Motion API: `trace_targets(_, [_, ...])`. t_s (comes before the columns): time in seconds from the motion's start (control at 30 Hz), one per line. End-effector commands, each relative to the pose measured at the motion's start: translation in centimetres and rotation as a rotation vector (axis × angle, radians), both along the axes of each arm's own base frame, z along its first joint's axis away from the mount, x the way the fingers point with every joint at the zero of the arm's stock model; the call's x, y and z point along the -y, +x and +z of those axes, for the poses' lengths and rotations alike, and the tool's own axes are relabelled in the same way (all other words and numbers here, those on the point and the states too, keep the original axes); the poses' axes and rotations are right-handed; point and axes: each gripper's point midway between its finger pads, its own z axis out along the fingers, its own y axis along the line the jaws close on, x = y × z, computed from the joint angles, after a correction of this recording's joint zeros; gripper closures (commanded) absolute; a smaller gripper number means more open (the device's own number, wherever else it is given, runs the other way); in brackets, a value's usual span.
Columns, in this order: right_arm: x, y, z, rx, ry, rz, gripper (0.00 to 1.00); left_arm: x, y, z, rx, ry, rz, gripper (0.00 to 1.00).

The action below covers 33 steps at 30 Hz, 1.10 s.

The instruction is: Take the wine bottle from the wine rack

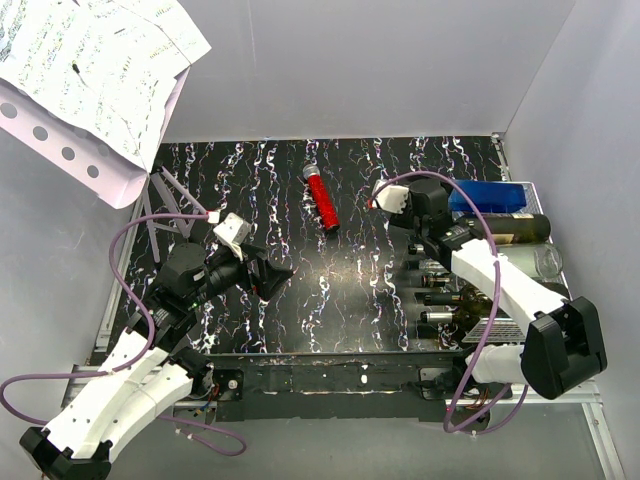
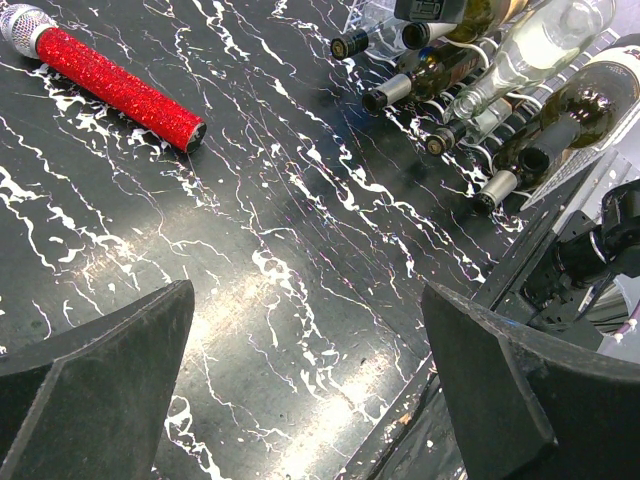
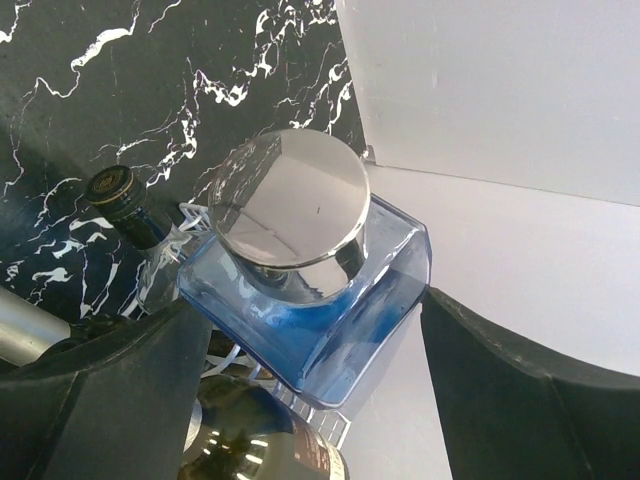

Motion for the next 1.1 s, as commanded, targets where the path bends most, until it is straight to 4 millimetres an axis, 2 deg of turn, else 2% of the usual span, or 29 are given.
trace_targets(0.0, [-1.2, 0.2, 4.6, 0.171, 0.097, -0.006, 0.6, -0.1, 0.1, 0.3, 0.022, 0.002, 0.003, 0.02])
trace_targets(0.4, [-2.3, -0.7, 5.5, 0.227, 0.109, -0.033, 0.62, -0.6, 0.2, 0.5, 0.034, 0.003, 0.03, 0.02])
trace_targets(0.73, [-2.6, -1.6, 6.8, 0.272, 0.135, -0.057, 0.64, -1.1, 0.3, 0.9, 0.052, 0.0, 0.056, 0.02])
trace_targets(0.93, [-2.2, -2.1, 5.6, 0.264, 0.184, -0.08, 0.65, -1.2, 0.2, 1.1, 0.057, -0.005, 0.057, 0.02])
trace_targets(1.07, [-1.7, -1.9, 3.9, 0.244, 0.195, -0.093, 0.65, -1.2, 0.2, 1.0, 0.049, -0.004, 0.061, 0.02])
